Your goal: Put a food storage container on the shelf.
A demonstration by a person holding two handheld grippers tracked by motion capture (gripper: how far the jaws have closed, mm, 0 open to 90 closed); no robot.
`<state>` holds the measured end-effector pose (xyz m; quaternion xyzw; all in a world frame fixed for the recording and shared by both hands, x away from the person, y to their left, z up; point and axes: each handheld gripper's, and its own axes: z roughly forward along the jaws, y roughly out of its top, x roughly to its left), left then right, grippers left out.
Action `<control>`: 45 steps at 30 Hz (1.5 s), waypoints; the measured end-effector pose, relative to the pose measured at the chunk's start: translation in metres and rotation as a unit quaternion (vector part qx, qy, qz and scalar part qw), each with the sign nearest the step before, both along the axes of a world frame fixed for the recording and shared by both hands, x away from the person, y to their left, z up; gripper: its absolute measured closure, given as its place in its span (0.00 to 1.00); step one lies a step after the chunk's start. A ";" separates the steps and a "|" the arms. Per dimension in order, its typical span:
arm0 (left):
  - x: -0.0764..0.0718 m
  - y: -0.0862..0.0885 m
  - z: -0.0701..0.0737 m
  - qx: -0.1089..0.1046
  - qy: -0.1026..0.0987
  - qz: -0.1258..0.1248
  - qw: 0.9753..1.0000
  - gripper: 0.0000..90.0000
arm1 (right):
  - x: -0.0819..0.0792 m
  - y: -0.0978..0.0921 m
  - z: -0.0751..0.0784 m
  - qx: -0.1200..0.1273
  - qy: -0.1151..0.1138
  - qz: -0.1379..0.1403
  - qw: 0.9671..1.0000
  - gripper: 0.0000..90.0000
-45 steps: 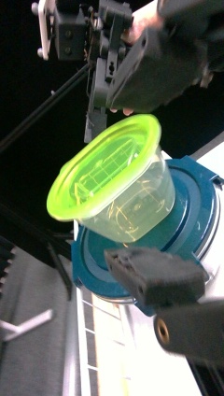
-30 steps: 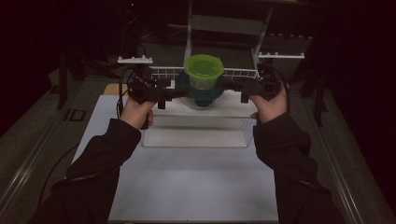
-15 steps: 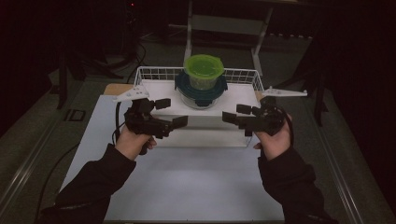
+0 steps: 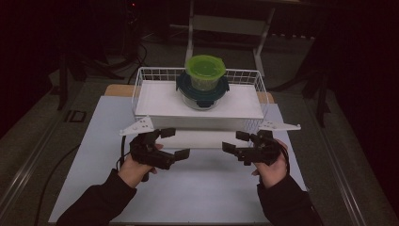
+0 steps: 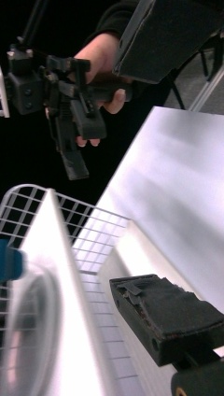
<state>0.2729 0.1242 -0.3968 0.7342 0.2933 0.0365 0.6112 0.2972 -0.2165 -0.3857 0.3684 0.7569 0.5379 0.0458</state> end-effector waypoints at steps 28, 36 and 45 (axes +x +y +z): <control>-0.030 -0.001 -0.087 0.062 0.016 -0.031 0.997 0.01 | -0.026 -0.007 -0.110 -0.061 0.043 0.021 0.997 0.19; -0.038 0.004 -0.107 0.076 0.018 -0.026 0.997 0.01 | -0.034 -0.011 -0.118 -0.062 0.036 0.023 0.997 0.19; -0.047 0.007 -0.119 0.091 0.025 -0.031 0.995 0.01 | -0.043 -0.026 -0.119 -0.078 0.016 0.005 0.997 0.19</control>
